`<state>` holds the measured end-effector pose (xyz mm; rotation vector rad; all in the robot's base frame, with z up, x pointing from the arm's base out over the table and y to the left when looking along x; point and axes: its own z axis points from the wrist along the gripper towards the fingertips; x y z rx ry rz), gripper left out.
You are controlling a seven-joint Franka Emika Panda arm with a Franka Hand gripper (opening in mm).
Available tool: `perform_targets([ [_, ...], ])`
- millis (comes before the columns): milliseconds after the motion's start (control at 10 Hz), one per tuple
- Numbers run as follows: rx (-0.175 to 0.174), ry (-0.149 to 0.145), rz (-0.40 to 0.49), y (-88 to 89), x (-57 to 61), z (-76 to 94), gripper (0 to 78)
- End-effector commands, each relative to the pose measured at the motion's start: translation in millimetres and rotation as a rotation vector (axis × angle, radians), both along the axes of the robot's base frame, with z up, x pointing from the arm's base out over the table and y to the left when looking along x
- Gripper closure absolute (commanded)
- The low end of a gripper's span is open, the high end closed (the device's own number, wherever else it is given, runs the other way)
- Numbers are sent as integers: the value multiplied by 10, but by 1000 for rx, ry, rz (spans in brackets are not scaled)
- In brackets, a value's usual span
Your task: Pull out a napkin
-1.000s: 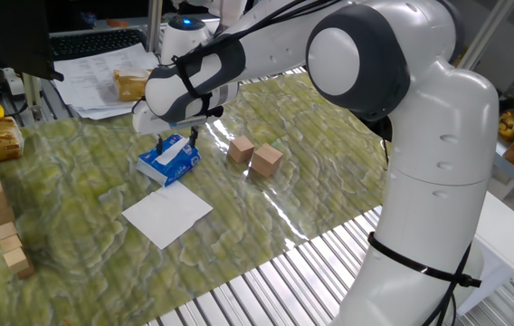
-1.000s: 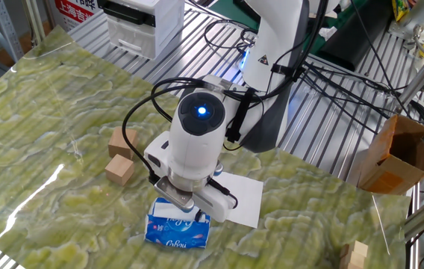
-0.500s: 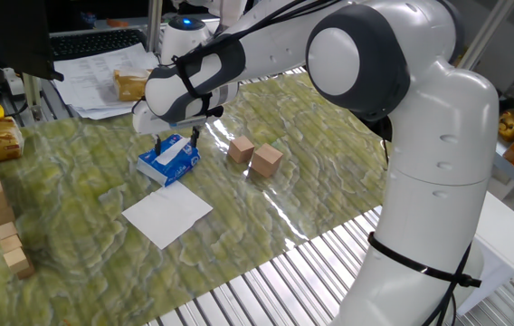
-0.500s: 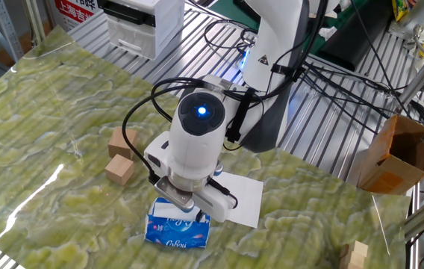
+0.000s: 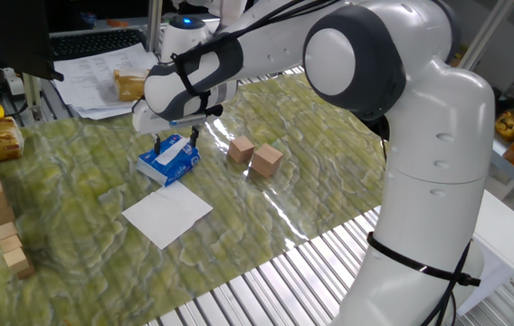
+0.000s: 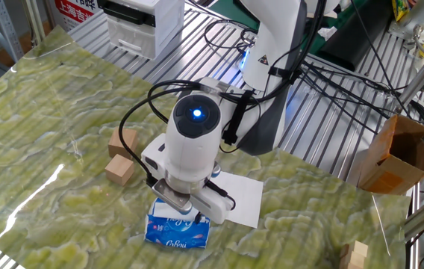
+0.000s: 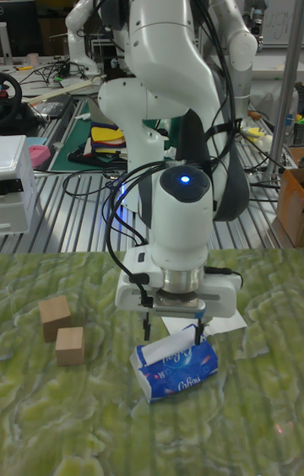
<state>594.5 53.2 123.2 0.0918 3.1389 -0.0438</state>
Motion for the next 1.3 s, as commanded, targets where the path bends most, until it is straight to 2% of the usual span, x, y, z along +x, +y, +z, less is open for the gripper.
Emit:
perform_targets([
  [100, -4, 76, -3, -2, 10, 16, 2],
  [1000, -8, 79, -4, -2, 10, 16, 2],
  [1300, -7, 78, -2, 11, 21, -45, 2],
])
